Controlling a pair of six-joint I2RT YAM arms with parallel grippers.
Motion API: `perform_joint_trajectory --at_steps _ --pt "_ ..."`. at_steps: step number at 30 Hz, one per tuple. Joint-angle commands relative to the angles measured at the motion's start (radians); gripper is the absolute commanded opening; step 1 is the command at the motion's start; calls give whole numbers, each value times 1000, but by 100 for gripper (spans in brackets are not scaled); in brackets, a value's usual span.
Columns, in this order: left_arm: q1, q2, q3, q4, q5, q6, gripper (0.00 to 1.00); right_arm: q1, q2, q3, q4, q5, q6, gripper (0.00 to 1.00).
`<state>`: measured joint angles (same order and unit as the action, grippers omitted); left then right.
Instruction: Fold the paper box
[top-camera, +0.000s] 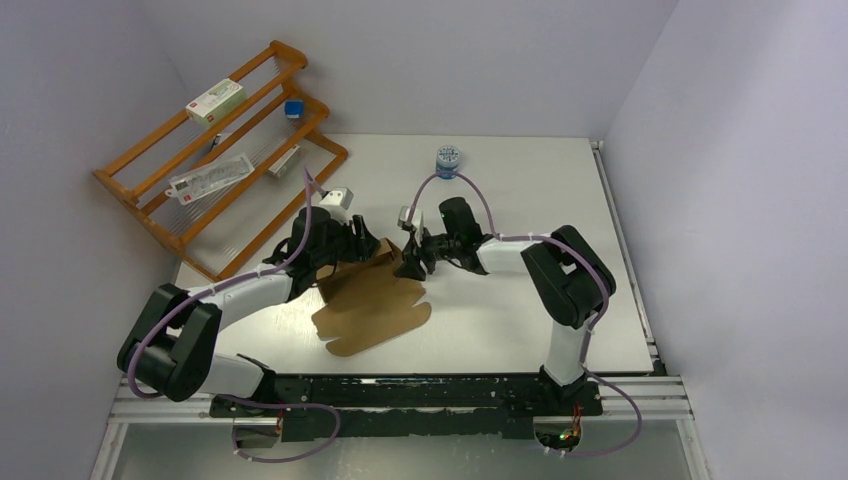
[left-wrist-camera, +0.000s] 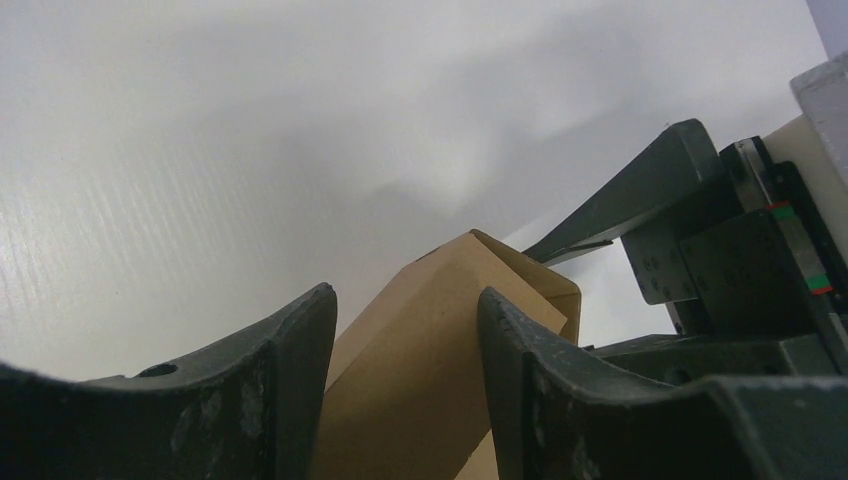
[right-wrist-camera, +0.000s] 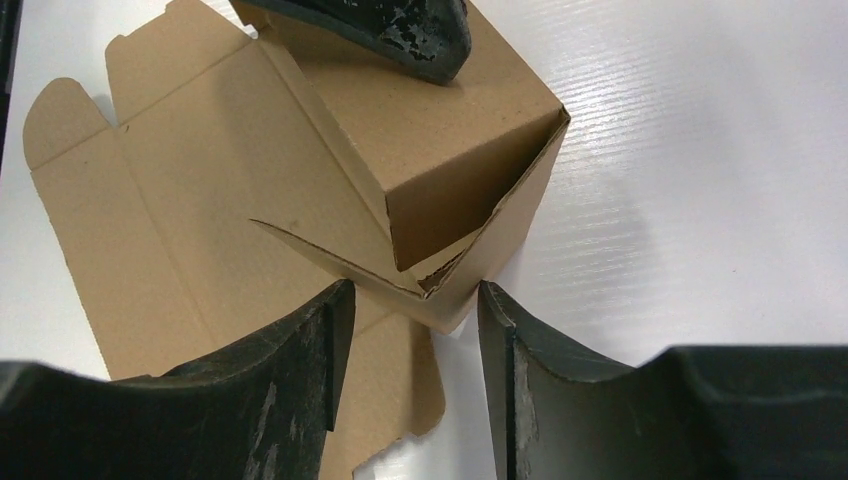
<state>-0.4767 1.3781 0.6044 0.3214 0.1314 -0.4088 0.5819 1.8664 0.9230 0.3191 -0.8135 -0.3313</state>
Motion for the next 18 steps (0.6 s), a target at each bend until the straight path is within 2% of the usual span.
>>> perform_joint_trajectory --at_steps 1,6,13,18 --pt "3 9 -17 16 44 -13 59 23 -23 -24 66 45 -6 52" --pt "3 10 -18 22 60 -18 59 64 -39 -54 136 173 21 49" --pt "3 3 -20 23 66 -19 59 83 -51 -92 247 235 82 38" --pt "3 11 -21 34 87 -24 59 96 -62 -127 340 289 134 36"
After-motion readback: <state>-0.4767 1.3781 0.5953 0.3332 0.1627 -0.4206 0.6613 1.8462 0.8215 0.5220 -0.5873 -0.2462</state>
